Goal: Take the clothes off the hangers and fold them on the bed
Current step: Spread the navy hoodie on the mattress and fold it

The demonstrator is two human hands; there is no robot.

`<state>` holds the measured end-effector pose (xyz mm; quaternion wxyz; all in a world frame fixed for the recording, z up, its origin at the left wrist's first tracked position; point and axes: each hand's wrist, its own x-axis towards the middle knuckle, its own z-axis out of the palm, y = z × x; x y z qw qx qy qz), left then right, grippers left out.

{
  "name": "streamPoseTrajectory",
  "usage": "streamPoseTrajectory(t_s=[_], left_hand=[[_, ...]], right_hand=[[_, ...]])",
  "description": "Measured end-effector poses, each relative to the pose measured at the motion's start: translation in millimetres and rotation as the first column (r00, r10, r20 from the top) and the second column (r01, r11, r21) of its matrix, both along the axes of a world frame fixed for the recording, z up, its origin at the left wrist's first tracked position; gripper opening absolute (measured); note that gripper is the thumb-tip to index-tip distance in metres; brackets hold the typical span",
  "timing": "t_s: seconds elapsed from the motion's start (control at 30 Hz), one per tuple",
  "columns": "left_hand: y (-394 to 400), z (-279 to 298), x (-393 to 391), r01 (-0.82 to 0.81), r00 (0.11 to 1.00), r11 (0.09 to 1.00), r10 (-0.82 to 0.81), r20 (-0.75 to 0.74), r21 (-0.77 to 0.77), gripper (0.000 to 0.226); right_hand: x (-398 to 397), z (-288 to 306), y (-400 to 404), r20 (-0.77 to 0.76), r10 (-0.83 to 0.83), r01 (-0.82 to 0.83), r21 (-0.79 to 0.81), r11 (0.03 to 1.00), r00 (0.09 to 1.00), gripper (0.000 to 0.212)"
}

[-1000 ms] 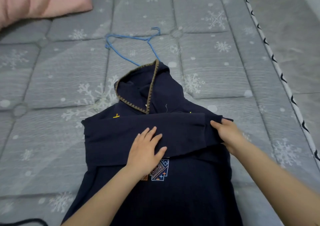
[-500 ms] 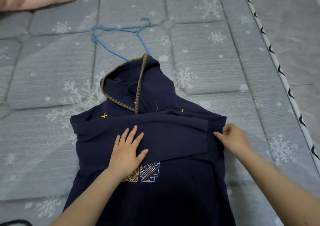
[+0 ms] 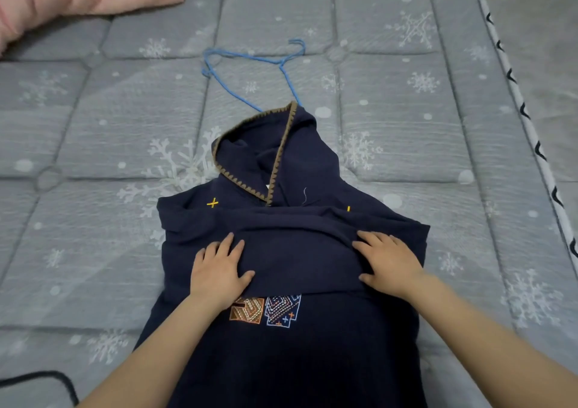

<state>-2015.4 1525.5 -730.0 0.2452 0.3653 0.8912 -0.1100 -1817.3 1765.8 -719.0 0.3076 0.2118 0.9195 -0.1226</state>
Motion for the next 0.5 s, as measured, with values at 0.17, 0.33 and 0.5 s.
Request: streamPoseTrajectory(t_s=[0.17,0.33,0.5], left_hand=[[6.2,11.8,-18.6,-0.048,0.998,0.983,0.053,-0.027,0.177,0.054],[18.9,25.6,-59.4,-0.247,0.967,0.866,0.249,0.054,0.435,0.036],[31.5,28.5,-108.8,-0.422,0.907,0.73,0.342,0.248,0.537,0.033]], right_hand=[[-20.9,18.1,3.4,-0.116,-0.06,0.061,0.003,0.998,0.991,0.051],[-64.2,28.9,1.1,-0.308,-0.382,0.349,-0.158,0.924,0.871,0.037],[-128.3,36.6,-8.5,-0.349,-0.683,0.55,-0.411,0.727,0.642,0.035]])
